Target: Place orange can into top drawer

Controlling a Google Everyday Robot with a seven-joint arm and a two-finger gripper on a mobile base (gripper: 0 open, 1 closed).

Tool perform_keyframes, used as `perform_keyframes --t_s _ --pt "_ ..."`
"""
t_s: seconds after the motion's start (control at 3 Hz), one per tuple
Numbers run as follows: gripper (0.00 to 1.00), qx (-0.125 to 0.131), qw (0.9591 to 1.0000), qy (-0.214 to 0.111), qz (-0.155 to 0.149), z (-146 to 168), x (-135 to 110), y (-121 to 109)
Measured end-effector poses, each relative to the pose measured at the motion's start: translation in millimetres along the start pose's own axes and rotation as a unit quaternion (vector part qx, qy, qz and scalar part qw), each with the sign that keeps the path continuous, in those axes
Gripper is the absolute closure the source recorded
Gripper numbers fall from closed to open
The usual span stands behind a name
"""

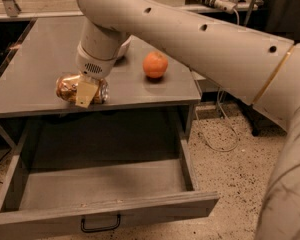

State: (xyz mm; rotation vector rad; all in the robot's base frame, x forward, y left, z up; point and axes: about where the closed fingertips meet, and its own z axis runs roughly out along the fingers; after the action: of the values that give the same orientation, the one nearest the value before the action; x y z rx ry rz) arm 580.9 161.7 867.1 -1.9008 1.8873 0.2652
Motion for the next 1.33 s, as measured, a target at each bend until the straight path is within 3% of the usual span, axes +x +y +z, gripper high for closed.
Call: perform_keyframes --t_s 0.33,0.67,1.0,1.33 --pt "1.00 0.003 1.0000 0.000 -0.001 -15 3 7" --pt "1.00 0.000 0.9998 0.001 0.021 -30 14 35" --pt "1.00 -0.033 0.9982 0.008 0.049 -22 35 81" --pt "1.00 -0.032 0.9983 0.007 0.049 -22 34 80"
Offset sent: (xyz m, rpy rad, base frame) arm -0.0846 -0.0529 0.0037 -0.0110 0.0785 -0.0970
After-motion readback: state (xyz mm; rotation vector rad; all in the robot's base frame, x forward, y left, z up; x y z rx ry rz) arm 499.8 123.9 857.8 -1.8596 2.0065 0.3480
